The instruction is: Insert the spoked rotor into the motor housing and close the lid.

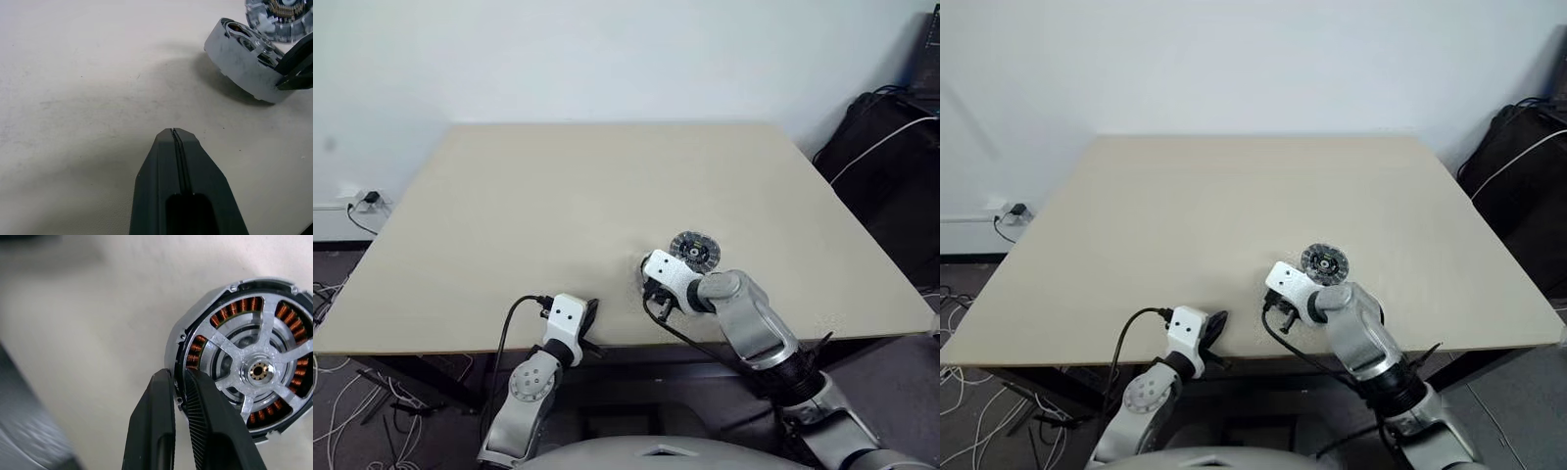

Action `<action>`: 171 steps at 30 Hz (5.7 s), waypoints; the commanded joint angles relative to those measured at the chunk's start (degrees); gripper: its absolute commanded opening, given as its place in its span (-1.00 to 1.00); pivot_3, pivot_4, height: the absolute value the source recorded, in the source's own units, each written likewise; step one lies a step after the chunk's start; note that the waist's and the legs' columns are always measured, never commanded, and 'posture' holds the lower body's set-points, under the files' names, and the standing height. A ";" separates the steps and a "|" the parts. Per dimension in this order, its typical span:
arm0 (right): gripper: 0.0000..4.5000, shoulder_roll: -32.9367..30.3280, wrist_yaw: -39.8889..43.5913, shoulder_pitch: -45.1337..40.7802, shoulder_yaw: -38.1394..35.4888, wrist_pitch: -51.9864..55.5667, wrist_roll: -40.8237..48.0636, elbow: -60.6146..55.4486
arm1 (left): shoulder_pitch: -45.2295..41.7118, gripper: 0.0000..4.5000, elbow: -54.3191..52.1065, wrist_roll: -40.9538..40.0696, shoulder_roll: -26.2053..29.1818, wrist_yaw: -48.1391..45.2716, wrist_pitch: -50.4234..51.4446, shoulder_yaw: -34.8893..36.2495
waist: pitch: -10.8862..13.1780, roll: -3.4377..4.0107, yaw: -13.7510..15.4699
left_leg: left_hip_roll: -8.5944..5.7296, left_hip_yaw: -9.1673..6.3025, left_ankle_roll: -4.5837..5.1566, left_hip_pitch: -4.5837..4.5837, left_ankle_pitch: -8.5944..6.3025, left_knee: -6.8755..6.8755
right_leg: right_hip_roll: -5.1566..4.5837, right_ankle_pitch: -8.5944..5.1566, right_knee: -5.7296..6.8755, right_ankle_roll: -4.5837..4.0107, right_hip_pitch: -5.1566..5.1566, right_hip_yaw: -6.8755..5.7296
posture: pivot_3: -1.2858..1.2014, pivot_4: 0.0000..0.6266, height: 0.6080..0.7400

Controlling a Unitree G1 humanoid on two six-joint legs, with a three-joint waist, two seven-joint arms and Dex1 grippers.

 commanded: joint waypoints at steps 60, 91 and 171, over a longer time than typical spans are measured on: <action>-0.69 32.68 -34.05 -15.77 -38.91 -3.11 50.23 5.17 | 0.04 -1.00 -1.53 -1.70 0.13 -0.42 -0.73 -0.54 | -0.16 0.31 -1.62 | -0.04 -0.03 0.03 0.05 0.05 -0.07 | 0.05 0.06 0.01 0.14 0.08 0.04 | 0.03 -1.00 1.00; -0.98 4.08 -46.53 9.09 -15.78 -22.91 9.28 6.23 | -1.35 -1.00 -0.87 -1.96 1.34 -2.62 0.26 -0.68 | -0.09 0.34 -1.47 | -0.02 0.18 0.12 0.16 0.07 -0.10 | 0.15 -0.03 -0.02 0.18 0.12 0.37 | 0.03 -1.00 1.00; 1.00 -3.46 -5.88 4.77 -10.70 -50.48 25.91 18.06 | -0.19 -1.00 -0.93 -1.01 1.37 -0.01 -0.82 -0.15 | 0.17 -0.04 -0.59 | -0.04 0.16 0.19 0.79 -0.03 -0.17 | -0.03 -0.12 -0.07 0.21 0.79 0.24 | 0.03 -1.00 1.00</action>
